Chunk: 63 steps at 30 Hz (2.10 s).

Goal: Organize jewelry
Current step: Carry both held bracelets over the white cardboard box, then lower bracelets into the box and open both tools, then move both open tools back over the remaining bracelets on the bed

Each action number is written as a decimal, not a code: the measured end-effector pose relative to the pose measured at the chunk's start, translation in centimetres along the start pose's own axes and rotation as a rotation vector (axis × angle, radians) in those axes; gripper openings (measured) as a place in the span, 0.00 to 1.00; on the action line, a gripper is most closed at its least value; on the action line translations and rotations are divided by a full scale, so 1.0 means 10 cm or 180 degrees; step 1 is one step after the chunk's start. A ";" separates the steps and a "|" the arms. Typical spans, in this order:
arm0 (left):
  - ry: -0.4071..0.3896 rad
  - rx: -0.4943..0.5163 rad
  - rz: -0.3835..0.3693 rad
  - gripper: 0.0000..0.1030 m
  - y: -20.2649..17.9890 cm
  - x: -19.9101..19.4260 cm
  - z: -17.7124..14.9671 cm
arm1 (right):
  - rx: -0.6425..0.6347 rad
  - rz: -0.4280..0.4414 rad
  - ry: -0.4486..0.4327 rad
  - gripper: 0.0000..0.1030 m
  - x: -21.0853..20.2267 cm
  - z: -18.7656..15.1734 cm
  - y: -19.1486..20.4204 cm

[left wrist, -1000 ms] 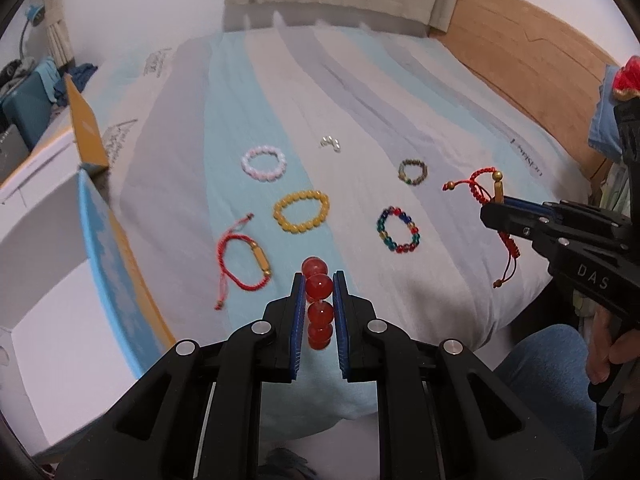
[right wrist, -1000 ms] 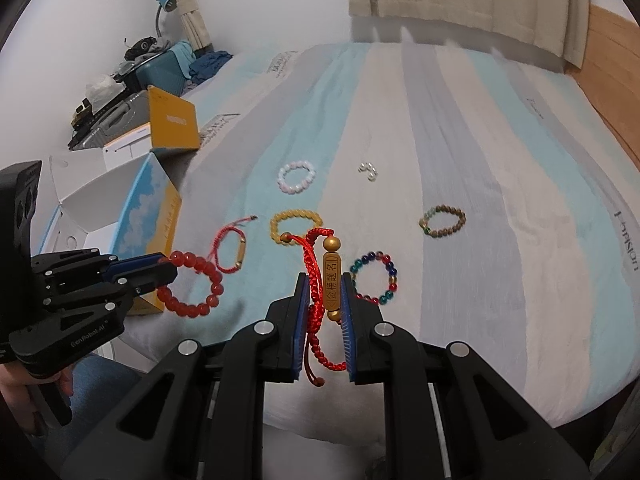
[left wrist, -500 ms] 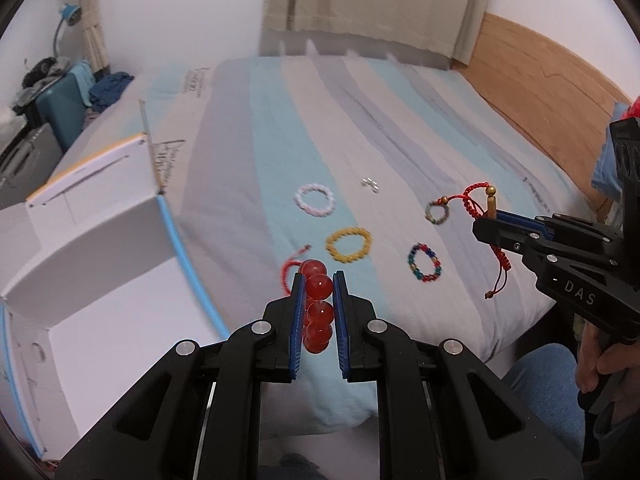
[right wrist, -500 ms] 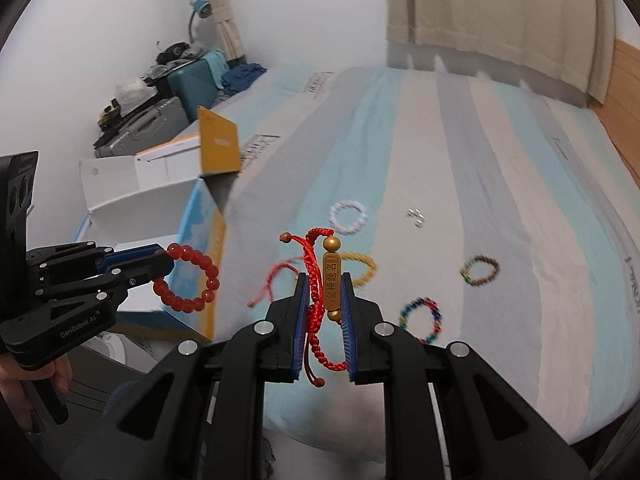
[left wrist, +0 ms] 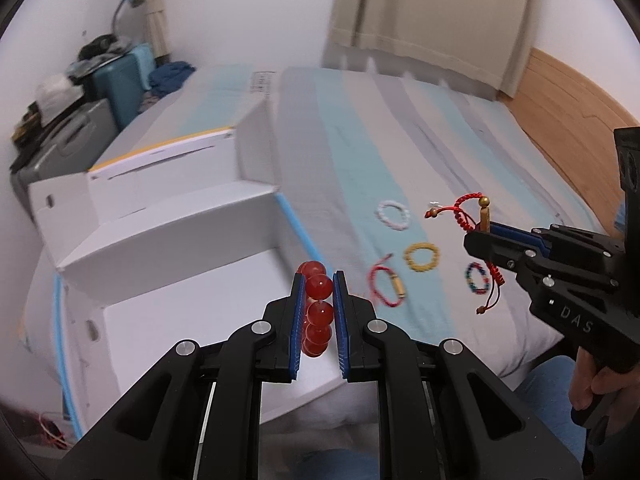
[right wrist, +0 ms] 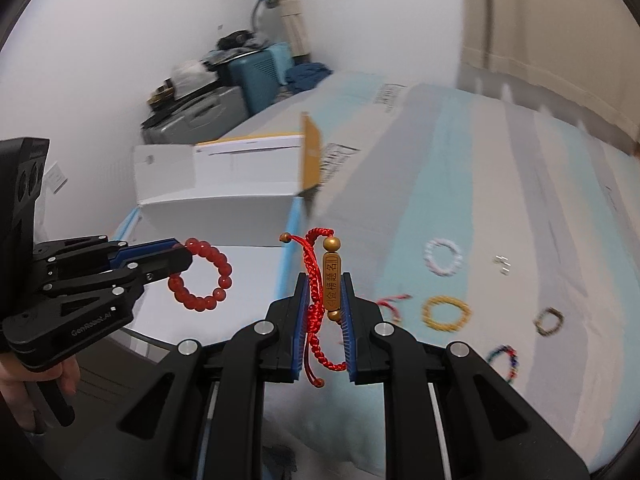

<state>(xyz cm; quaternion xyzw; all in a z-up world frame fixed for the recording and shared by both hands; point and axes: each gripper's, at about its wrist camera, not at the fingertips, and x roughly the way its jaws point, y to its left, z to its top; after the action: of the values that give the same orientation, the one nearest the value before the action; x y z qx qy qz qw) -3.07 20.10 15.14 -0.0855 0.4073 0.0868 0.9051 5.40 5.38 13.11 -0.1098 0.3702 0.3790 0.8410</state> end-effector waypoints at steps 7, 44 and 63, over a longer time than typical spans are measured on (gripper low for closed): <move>0.0040 -0.0235 0.0190 0.12 0.60 -0.08 -0.17 | -0.0227 0.0217 0.0122 0.14 0.39 0.10 0.63; 0.0457 -0.0694 0.0534 0.13 1.75 0.52 -0.89 | -0.0340 0.0396 0.0841 0.41 1.85 -0.24 1.39; -0.0033 -0.0541 0.0536 0.77 1.27 0.06 -0.60 | -0.0182 0.0205 0.0338 0.88 1.11 -0.08 0.96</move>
<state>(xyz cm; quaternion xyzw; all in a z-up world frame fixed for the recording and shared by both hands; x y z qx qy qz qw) -9.91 31.15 9.66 -0.1270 0.3995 0.1972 0.8862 2.91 17.83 5.69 -0.1417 0.4067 0.4099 0.8041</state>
